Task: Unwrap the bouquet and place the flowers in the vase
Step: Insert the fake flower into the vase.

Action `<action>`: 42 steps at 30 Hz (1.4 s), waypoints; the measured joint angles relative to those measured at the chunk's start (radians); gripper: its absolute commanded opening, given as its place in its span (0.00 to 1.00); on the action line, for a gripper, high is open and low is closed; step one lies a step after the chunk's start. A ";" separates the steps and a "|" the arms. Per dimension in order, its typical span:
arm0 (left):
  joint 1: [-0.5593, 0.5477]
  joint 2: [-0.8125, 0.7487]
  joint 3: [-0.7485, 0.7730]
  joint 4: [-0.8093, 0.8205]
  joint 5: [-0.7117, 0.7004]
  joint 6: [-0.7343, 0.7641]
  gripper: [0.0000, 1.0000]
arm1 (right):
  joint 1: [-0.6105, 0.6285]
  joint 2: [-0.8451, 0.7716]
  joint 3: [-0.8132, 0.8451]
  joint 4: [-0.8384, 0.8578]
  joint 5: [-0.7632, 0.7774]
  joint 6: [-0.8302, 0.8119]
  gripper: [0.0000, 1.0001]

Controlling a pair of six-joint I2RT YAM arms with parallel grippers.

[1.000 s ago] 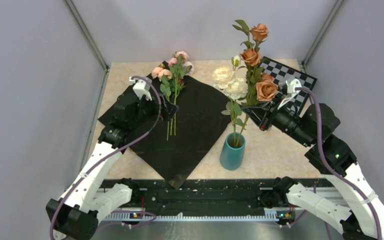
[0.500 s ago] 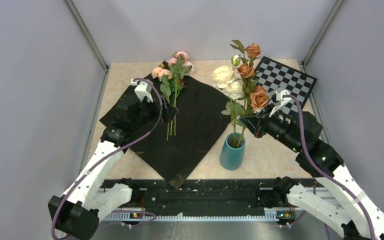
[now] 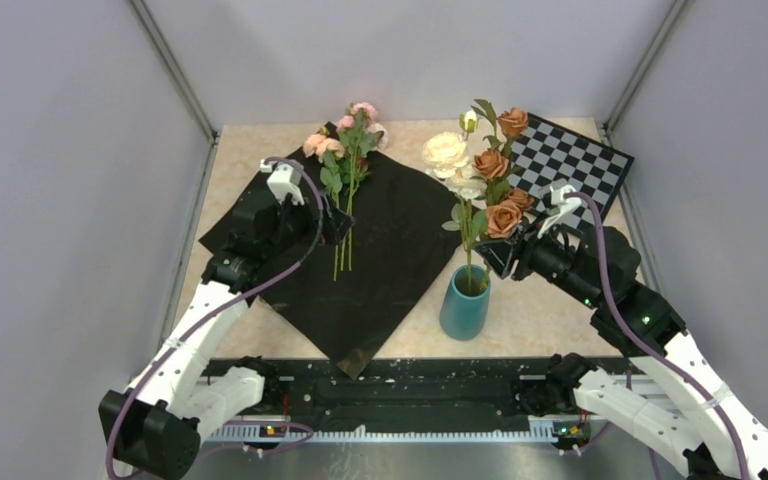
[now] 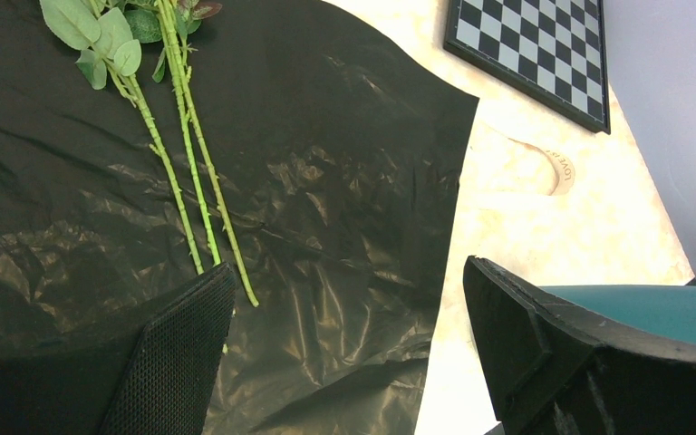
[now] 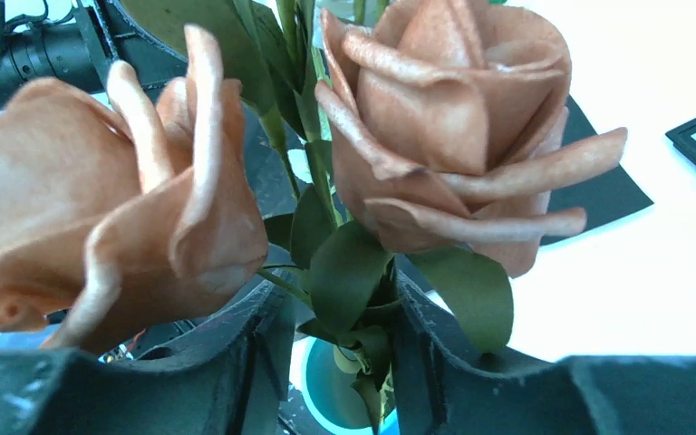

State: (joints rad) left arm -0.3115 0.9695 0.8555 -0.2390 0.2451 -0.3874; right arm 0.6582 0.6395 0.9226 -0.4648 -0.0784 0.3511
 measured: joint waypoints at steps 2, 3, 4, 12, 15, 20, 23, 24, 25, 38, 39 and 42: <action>0.002 0.000 0.000 0.000 0.000 -0.003 0.99 | 0.000 0.000 0.000 0.000 0.000 0.001 0.45; 0.002 0.000 -0.001 0.001 0.000 -0.003 0.99 | 0.000 0.000 0.000 0.000 0.001 0.002 0.46; 0.003 0.000 -0.001 0.001 0.001 -0.003 0.99 | 0.000 0.000 0.000 -0.001 0.002 0.001 0.47; 0.003 0.013 -0.003 0.004 0.009 -0.007 0.99 | 0.000 -0.027 0.000 -0.020 0.032 0.009 0.50; 0.004 0.019 -0.005 0.007 0.012 -0.008 0.99 | 0.000 -0.047 0.000 -0.024 0.043 0.012 0.46; 0.006 0.026 -0.009 0.008 0.013 -0.011 0.99 | 0.000 -0.063 -0.007 -0.029 0.051 0.016 0.27; 0.010 0.031 -0.015 0.013 0.016 -0.014 0.99 | 0.000 -0.063 -0.046 -0.036 0.051 0.019 0.24; 0.010 0.031 -0.018 0.013 0.017 -0.016 0.99 | 0.000 -0.063 -0.059 -0.041 0.051 0.019 0.24; 0.011 0.032 -0.021 0.014 0.019 -0.018 0.99 | 0.000 -0.063 -0.072 -0.045 0.051 0.020 0.24; 0.017 0.037 -0.034 0.014 0.019 -0.033 0.99 | 0.000 -0.069 -0.056 -0.111 0.052 0.018 0.62; 0.017 0.037 -0.034 0.014 0.019 -0.034 0.99 | 0.000 -0.069 -0.042 -0.120 0.052 0.016 0.66; 0.018 0.042 -0.034 0.014 0.019 -0.034 0.99 | 0.000 -0.071 0.004 -0.150 0.056 0.008 0.74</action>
State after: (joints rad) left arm -0.2939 1.0111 0.8219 -0.2249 0.2646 -0.4210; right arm 0.6582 0.5686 0.9264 -0.6147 -0.0227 0.3592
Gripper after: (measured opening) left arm 0.986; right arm 0.681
